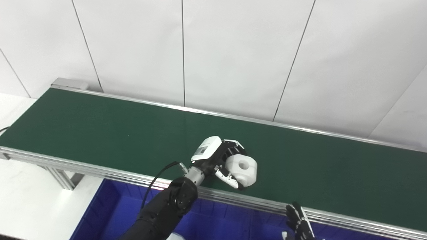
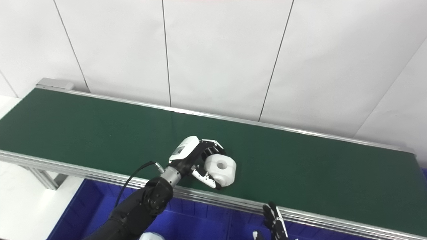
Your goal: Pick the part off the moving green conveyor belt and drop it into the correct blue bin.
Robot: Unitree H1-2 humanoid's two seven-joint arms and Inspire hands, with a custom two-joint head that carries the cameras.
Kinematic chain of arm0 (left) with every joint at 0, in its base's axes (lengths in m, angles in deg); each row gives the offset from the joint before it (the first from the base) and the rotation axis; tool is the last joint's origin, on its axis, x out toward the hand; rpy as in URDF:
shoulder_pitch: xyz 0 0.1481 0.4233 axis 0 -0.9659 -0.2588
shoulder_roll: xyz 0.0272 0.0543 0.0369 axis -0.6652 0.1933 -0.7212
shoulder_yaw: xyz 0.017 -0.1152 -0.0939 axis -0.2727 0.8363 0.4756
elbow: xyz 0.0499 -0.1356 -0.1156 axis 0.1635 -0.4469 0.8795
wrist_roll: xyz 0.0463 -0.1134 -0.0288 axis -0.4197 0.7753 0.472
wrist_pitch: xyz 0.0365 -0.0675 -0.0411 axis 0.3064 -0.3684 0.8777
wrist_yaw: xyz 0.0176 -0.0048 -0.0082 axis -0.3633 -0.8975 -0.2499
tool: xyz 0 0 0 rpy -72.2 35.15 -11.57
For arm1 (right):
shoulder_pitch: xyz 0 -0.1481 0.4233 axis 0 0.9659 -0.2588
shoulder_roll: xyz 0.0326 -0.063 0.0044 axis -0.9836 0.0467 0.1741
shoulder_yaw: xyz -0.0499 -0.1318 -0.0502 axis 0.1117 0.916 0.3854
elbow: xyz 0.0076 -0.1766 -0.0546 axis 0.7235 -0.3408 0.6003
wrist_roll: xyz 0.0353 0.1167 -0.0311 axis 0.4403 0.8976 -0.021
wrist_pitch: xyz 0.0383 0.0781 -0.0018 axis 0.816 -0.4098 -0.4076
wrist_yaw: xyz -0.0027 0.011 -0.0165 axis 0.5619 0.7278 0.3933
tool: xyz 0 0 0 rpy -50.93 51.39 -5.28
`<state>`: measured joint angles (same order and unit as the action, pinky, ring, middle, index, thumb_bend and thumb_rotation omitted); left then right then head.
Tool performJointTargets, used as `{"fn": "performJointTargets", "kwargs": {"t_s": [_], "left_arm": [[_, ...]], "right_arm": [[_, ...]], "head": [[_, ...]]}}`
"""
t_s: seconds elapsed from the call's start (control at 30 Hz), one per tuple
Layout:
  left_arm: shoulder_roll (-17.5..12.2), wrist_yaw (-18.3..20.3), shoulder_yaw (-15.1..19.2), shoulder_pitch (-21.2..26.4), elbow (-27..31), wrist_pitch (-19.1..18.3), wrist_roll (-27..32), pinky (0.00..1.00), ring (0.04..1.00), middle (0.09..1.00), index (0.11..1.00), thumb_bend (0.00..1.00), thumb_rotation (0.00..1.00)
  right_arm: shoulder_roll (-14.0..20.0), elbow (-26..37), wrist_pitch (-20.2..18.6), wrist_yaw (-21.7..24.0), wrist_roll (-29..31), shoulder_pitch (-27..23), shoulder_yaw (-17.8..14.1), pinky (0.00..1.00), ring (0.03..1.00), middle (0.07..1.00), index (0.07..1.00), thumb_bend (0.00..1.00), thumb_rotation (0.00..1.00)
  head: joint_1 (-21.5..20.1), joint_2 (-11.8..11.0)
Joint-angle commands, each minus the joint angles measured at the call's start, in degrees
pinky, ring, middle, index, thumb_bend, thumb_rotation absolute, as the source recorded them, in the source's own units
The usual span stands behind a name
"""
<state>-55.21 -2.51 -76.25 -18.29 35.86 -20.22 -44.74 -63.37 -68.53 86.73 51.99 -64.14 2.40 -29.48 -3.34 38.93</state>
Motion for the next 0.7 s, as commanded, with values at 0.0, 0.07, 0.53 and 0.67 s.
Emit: {"fn": "performJointTargets", "kwargs": {"t_s": [0.0,0.07,0.53,0.67], "left_arm": [[-0.7,-2.2,1.3,0.9,3.8,0.1,1.0,0.40,0.387,0.483,0.542,0.49,0.00],[-0.9,-1.9,2.0,-0.1,6.6,-0.1,1.3,0.40,0.393,0.490,0.539,0.49,0.00],[-6.6,11.7,2.2,-16.9,33.9,1.1,9.7,0.41,0.417,0.496,0.533,0.50,0.00],[-8.2,9.9,-0.3,-19.2,30.6,5.3,6.0,0.43,0.426,0.499,0.521,0.50,0.00]], "right_arm": [[-0.6,2.1,3.3,0.2,-0.1,-0.1,-0.3,0.89,0.913,0.899,0.946,0.73,0.74],[-0.9,2.4,3.4,0.2,-0.3,-0.1,-0.3,0.88,0.914,0.899,0.945,0.73,0.73],[-2.6,9.1,-0.3,1.7,-2.0,0.3,-1.5,0.89,0.914,0.904,0.951,0.69,0.75],[-2.6,9.7,-0.8,2.4,-2.0,0.6,-1.7,0.88,0.915,0.906,0.949,0.69,0.74]], "head": [[-0.7,0.6],[-2.1,1.6],[-6.6,9.8],[-7.9,9.6]]}}
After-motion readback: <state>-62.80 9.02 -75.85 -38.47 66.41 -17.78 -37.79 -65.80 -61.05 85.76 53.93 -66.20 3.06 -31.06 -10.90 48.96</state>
